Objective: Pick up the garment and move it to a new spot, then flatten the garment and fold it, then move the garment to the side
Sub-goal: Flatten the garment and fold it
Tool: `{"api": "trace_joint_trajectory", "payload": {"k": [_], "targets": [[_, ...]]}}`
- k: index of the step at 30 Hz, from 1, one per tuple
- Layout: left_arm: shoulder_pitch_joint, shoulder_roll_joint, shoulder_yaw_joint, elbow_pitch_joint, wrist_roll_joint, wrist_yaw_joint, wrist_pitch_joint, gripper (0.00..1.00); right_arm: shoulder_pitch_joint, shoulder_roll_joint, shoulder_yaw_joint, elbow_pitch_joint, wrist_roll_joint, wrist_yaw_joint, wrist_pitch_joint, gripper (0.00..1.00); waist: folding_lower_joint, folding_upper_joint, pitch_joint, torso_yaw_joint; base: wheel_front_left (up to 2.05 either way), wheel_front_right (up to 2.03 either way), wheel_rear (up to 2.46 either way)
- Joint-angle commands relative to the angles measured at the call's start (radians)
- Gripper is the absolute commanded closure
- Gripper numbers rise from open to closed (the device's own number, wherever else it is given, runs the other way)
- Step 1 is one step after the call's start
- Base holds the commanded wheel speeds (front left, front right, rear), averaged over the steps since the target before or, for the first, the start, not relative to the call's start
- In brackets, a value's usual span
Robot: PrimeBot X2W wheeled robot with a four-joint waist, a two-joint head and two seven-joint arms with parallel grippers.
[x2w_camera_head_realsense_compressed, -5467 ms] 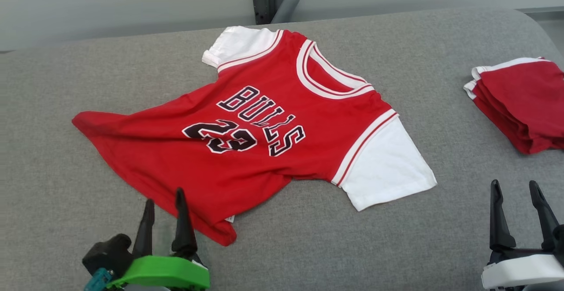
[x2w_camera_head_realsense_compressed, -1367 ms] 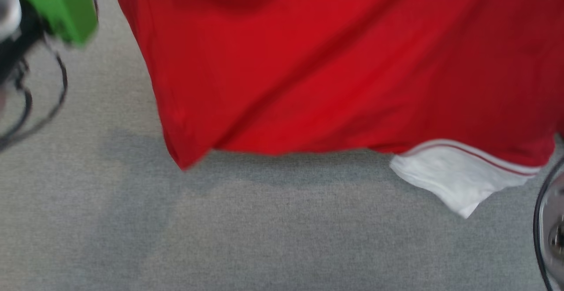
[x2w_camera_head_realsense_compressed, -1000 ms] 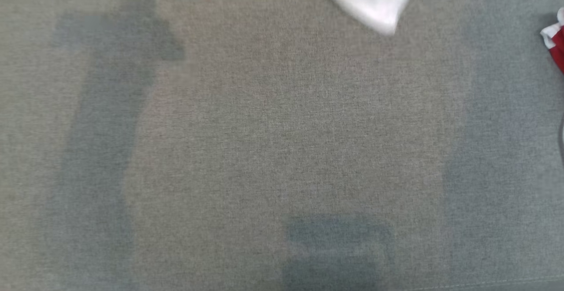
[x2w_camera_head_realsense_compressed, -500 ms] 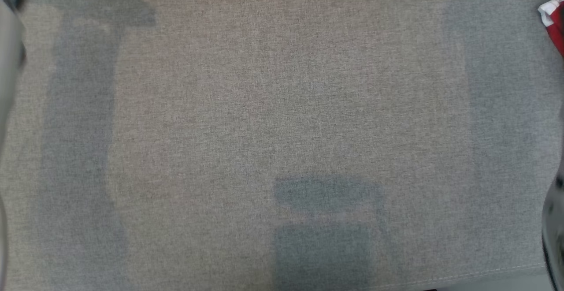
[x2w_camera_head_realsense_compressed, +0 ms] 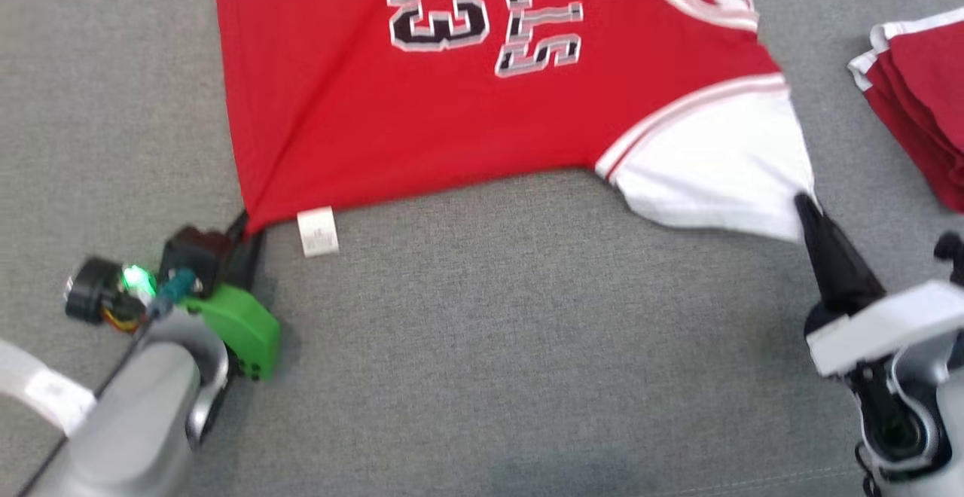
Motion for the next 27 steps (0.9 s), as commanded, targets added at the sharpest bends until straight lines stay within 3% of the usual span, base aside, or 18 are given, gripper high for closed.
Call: {"api": "trace_joint_trajectory", "payload": {"k": [1,9,10,17,22,27], "targets": [[0.131,-0.004,-0.009,-0.028,-0.03,0.036,0.001,1.0,0.103,0.01,-0.018,-0.018,0.018,0.0,-0.012,1.0,0.0,0.0,-0.108,0.007,0.0,0.0,0.0],[0.552,-0.014,-0.037,-0.242,-0.11,0.2,0.07,1.0,0.456,0.045,-0.073,-0.04,0.026,-0.001,-0.034,1.0,0.0,0.0,-0.203,0.015,0.0,0.0,0.0],[0.552,-0.014,-0.037,-0.242,-0.11,0.2,0.07,1.0,0.456,0.045,-0.073,-0.04,0.026,-0.001,-0.034,1.0,0.0,0.0,-0.203,0.015,0.0,0.0,0.0],[0.717,0.021,-0.003,-0.556,-0.16,0.367,0.168,1.0,0.585,0.063,-0.091,-0.121,0.107,0.0,-0.033,1.0,0.0,0.0,-0.23,0.017,0.0,0.0,0.0],[0.66,0.075,0.027,-0.752,-0.192,0.402,0.311,1.0,0.462,0.037,-0.091,-0.165,0.139,0.0,0.013,1.0,0.0,0.0,-0.232,0.01,0.0,0.0,0.0],[0.543,0.118,0.058,-0.808,-0.219,0.383,0.435,1.0,0.272,0.013,-0.087,-0.159,0.126,0.0,0.092,1.0,0.0,0.0,-0.179,0.007,0.0,0.0,0.0]]}}
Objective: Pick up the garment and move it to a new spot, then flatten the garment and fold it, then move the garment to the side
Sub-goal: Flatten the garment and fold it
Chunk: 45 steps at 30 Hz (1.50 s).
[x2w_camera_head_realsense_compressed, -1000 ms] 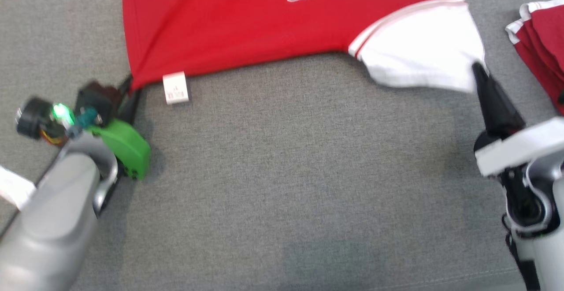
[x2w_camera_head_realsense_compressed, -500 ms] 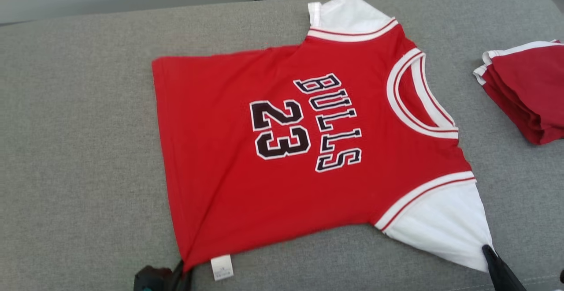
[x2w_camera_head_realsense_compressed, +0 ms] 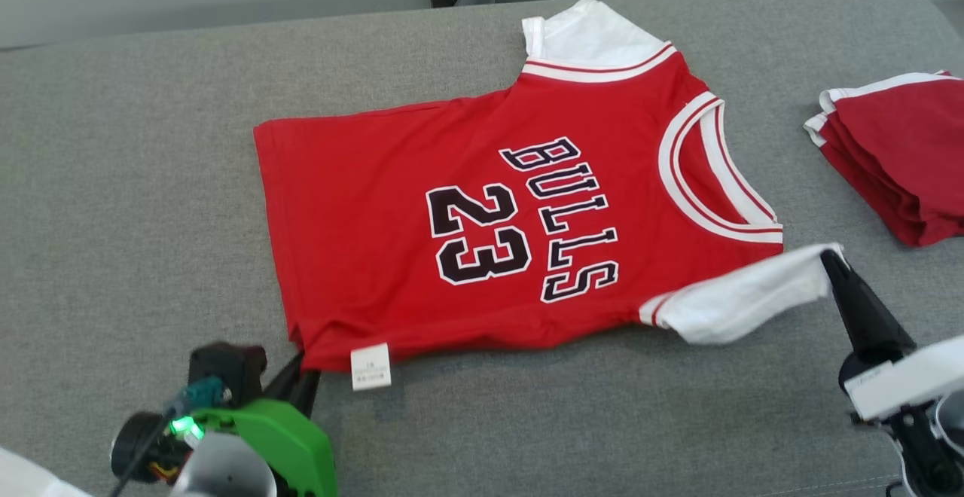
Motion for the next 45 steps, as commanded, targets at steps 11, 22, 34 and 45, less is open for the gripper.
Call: {"api": "trace_joint_trajectory", "payload": {"k": [11,22,34,45], "targets": [[-0.354,-0.058,-0.03,0.232,-0.047,-0.123,0.223,1.0,-0.418,-0.014,0.041,0.29,-0.126,0.0,0.076,1.0,0.0001,0.0,0.137,0.025,0.0,0.0,0.0],[-0.433,-0.101,-0.038,0.416,-0.094,-0.143,0.318,1.0,-0.606,-0.046,0.192,0.53,-0.185,0.0,0.027,0.0,0.0001,0.0,0.173,0.02,0.0,0.0,0.0],[-0.294,-0.116,0.052,0.258,-0.104,-0.071,0.106,0.0,-0.527,-0.196,0.257,0.439,-0.215,0.0,-0.167,0.0,0.0001,0.0,0.111,0.027,0.0,0.0,0.0],[-0.074,-0.16,0.071,0.191,-0.021,-0.017,-0.247,0.0,-0.216,-0.144,0.012,0.292,-0.512,0.0,-0.411,0.0,0.0001,0.0,-0.009,0.047,0.0,0.0,0.0]]}}
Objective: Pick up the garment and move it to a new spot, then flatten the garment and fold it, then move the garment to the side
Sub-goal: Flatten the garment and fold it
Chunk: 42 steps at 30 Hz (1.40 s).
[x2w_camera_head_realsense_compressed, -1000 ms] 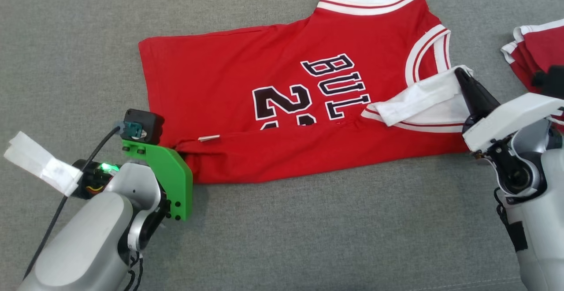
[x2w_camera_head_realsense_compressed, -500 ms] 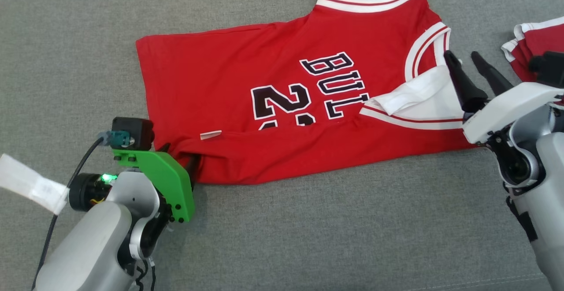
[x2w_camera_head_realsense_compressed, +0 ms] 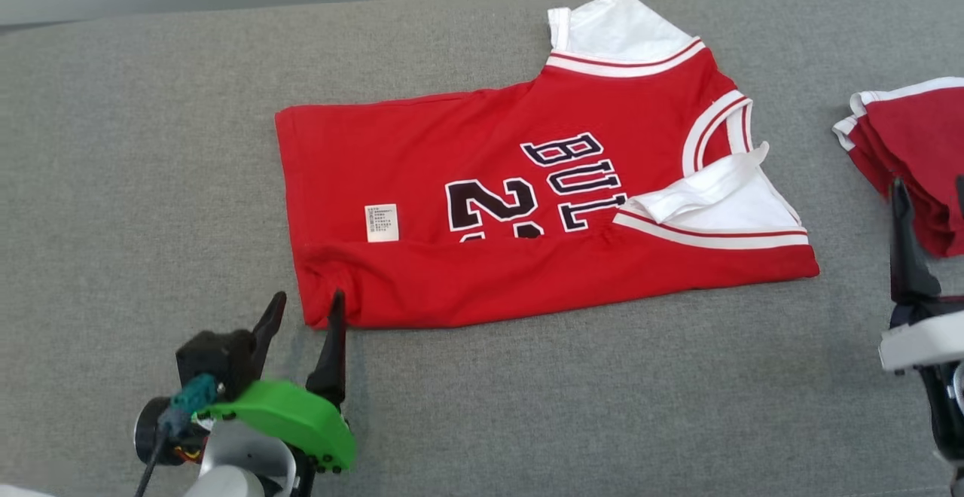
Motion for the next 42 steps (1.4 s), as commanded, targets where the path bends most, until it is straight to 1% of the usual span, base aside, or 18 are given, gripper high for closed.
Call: {"api": "trace_joint_trajectory", "payload": {"k": [1,2,6,10,13,17,24,25,26,27,32,33,34,35,36,39,40,42], "targets": [[0.037,-0.004,-0.003,0.013,0.018,-0.003,-0.057,0.0,0.059,0.031,-0.042,-0.012,-0.041,-0.001,-0.022,0.0,0.0001,0.0,-0.052,0.013,0.0,0.0,0.0],[0.057,-0.013,-0.003,0.027,0.02,-0.002,-0.085,0.0,0.09,0.043,-0.063,-0.016,-0.072,-0.001,-0.031,0.0,0.0001,0.0,-0.064,0.017,0.0,0.0,0.0],[0.107,-0.032,-0.017,0.091,0.045,-0.03,-0.195,0.0,0.189,0.113,-0.135,-0.02,-0.15,-0.001,-0.047,0.0,0.0001,0.0,-0.108,0.027,0.0,0.0,0.0],[0.127,-0.066,-0.007,0.168,0.04,-0.051,-0.239,0.0,0.236,0.169,-0.169,0.007,-0.179,-0.001,-0.048,0.0,0.0001,0.0,-0.129,0.033,0.0,0.0,0.0],[0.08,-0.083,-0.004,0.215,0.038,-0.072,-0.244,0.0,0.215,0.162,-0.144,0.066,-0.182,-0.001,-0.048,0.0,0.0001,0.0,-0.117,0.039,0.0,0.0,0.0],[-0.006,-0.099,-0.021,0.284,0.03,-0.095,-0.187,0.0,0.126,0.13,-0.09,0.154,-0.168,-0.001,-0.034,0.0,0.0001,0.0,-0.079,0.043,0.0,0.0,0.0],[-0.155,-0.132,-0.048,0.425,0.014,-0.124,-0.053,0.0,-0.056,0.08,0.015,0.315,-0.16,-0.001,0.073,0.0,0.0001,0.0,0.002,0.045,0.0,0.0,0.0],[-0.155,-0.132,-0.048,0.425,0.014,-0.124,-0.053,0.0,-0.056,0.08,0.015,0.315,-0.16,-0.001,0.073,0.0,0.0001,0.0,0.002,0.045,0.0,0.0,0.0],[-0.186,-0.139,-0.058,0.456,0.015,-0.131,-0.029,0.0,-0.095,0.079,0.048,0.359,-0.149,-0.001,0.091,0.0,0.0001,0.0,0.019,0.045,0.0,0.0,0.0],[-0.186,-0.139,-0.058,0.456,0.015,-0.131,-0.029,0.0,-0.095,0.079,0.048,0.359,-0.149,-0.001,0.091,0.0,0.0001,0.0,0.019,0.045,0.0,0.0,0.0],[-0.223,-0.152,-0.07,0.52,0.006,-0.154,0.001,0.0,-0.162,0.071,0.132,0.452,-0.108,-0.001,0.12,0.0,0.0001,0.0,0.044,0.047,0.0,0.0,0.0],[-0.224,-0.155,-0.072,0.529,-0.005,-0.166,0.008,0.0,-0.17,0.065,0.145,0.47,-0.097,-0.001,0.126,0.1,0.0001,0.0,0.045,0.049,0.0,0.0,0.0],[-0.225,-0.159,-0.071,0.538,-0.012,-0.177,0.013,0.19,-0.174,0.063,0.163,0.482,-0.083,-0.001,0.133,0.53,0.0001,0.0,0.046,0.05,0.0,0.0,0.0],[-0.227,-0.159,-0.078,0.548,-0.015,-0.19,0.021,0.66,-0.178,0.065,0.18,0.493,-0.061,-0.001,0.136,0.73,0.0001,0.0,0.046,0.051,0.0,0.0,0.0],[-0.221,-0.164,-0.081,0.557,-0.03,-0.206,0.033,1.0,-0.181,0.062,0.196,0.501,-0.045,-0.001,0.14,1.0,0.0001,0.0,0.045,0.051,0.0,0.0,0.0],[-0.206,-0.169,-0.09,0.573,-0.056,-0.24,0.069,1.0,-0.183,0.036,0.246,0.513,0.013,-0.001,0.164,1.0,0.0001,0.0,0.038,0.048,0.0,0.0,0.0],[-0.193,-0.159,-0.089,0.561,-0.082,-0.269,0.104,1.0,-0.184,0.016,0.269,0.499,0.068,-0.001,0.184,1.0,0.0001,0.0,0.032,0.044,0.0,0.0,0.0],[-0.182,-0.13,-0.087,0.534,-0.097,-0.288,0.136,1.0,-0.18,-0.013,0.285,0.473,0.129,-0.001,0.206,1.0,0.0001,0.0,0.025,0.04,0.0,0.0,0.0]]}}
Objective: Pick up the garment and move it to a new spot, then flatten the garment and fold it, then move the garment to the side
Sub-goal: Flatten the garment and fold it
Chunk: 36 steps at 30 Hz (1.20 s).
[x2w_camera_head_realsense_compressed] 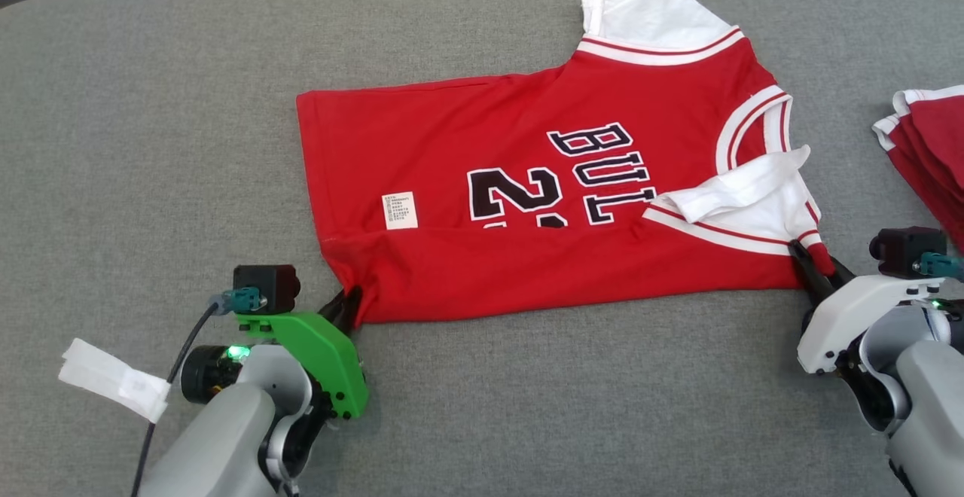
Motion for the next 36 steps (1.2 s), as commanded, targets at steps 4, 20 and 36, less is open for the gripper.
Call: {"api": "trace_joint_trajectory", "payload": {"k": [4,20,36], "targets": [[0.086,0.101,-0.005,-0.089,-0.038,-0.027,0.107,1.0,0.062,-0.095,0.036,-0.082,0.112,-0.003,0.081,1.0,0.0,0.0,-0.022,-0.01,0.0,0.0,0.0],[0.397,0.307,0.051,-0.598,-0.165,0.1,0.257,0.93,0.401,-0.178,-0.05,-0.432,0.222,-0.002,0.264,1.0,0.0,0.0,0.014,-0.041,0.0,0.0,0.0],[0.196,0.31,0.141,-0.686,-0.072,0.177,0.19,0.0,0.079,-0.219,-0.124,-0.571,0.113,-0.001,0.327,0.0,0.0,0.0,0.135,0.004,0.0,0.0,0.0]]}}
